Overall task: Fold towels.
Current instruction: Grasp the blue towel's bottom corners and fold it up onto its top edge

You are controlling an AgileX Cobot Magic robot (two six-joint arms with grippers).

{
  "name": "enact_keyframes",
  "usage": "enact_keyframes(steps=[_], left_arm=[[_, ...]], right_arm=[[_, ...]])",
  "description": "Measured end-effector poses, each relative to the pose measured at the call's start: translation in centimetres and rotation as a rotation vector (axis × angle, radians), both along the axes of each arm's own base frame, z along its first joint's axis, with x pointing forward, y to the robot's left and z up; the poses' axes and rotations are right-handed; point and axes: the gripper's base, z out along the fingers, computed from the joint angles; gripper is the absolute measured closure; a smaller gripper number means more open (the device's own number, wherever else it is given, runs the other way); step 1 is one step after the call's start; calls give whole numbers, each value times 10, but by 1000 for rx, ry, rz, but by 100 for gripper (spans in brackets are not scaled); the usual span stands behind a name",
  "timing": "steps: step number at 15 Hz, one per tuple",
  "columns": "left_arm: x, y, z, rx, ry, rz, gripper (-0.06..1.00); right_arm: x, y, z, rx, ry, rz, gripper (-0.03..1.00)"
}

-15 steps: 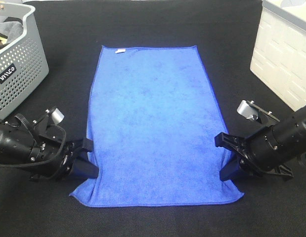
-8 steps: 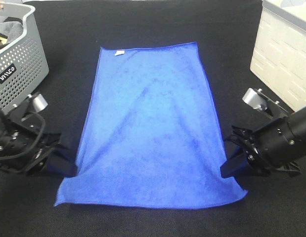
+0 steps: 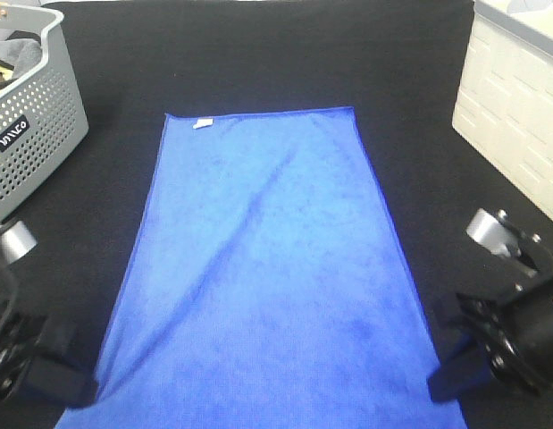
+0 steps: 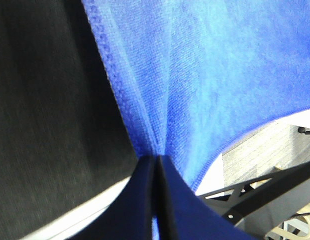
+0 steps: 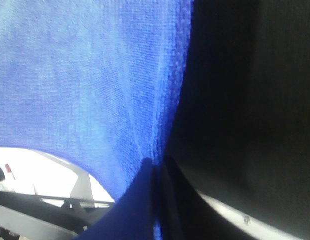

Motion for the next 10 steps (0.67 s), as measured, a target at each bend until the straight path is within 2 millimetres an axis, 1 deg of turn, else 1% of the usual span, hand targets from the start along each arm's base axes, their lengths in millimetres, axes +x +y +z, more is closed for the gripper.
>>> enact_keyframes(steps=[2,3,4,6,7,8,9,10], left_arm=[[-13,2,2,-3,-6,-1,94],[-13,2,3,-3,-11,-1,94],[-11,3,4,3,-23,-2,94],[2,1,12,7,-76,13,94],[12,1,18,14,-111,34,94],[28,0,28,20,-163,69,94],[28,0,28,20,-163,69,94],[41,-1,35,25,-190,81,94]], right_arm=[[-10,-3,2,-17,13,-2,97],[-11,-4,6,-24,-2,-3,97],[-8,-3,10,-27,-23,2,97],[9,-2,22,-28,-92,12,97],[21,0,32,-23,-139,13,97],[45,3,49,-19,-206,13,97],[45,3,49,-19,-206,13,97],[60,5,56,-21,-230,15,97]])
